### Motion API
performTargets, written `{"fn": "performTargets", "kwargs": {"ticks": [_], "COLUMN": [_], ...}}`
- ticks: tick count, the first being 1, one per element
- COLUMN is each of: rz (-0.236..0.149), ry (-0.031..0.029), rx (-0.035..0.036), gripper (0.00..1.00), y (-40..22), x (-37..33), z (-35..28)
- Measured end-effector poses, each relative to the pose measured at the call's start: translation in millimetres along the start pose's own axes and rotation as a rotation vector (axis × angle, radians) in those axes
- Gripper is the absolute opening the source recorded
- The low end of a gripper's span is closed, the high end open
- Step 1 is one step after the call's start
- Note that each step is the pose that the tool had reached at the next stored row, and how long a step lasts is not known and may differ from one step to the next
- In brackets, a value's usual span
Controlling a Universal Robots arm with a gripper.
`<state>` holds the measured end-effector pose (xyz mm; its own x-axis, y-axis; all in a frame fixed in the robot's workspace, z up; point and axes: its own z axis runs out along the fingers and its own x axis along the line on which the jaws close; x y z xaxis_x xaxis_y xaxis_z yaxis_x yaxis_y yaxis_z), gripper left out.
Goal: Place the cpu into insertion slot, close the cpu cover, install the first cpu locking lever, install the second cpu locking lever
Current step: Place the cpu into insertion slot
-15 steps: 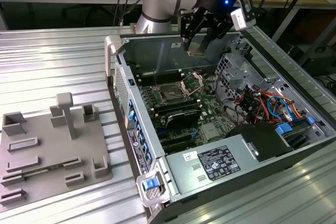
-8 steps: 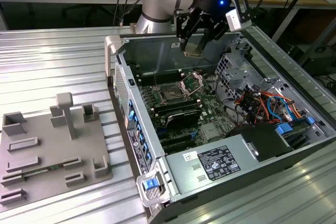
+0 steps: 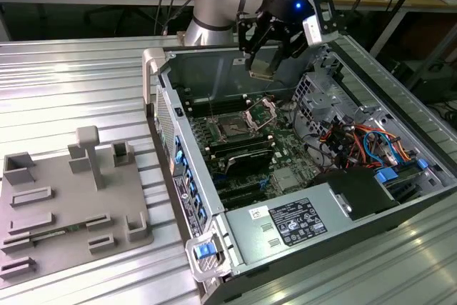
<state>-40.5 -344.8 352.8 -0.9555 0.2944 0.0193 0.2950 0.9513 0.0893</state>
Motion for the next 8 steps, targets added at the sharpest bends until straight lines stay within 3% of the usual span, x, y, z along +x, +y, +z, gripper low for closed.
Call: {"fn": "performTargets", "kwargs": {"ticks": [2,4,8], "rz": [0.053,0.08,0.191], "ry": [-0.0048,-0.0072,-0.0171], "rx": [-0.0011,-0.0017,-0.0036], "gripper": [0.54,0.54,0.54], "y": [-0.2,-0.3,-0.8], "x": [-0.1,-0.1,-0.2], "z": [2.6,3.9,8.9]}}
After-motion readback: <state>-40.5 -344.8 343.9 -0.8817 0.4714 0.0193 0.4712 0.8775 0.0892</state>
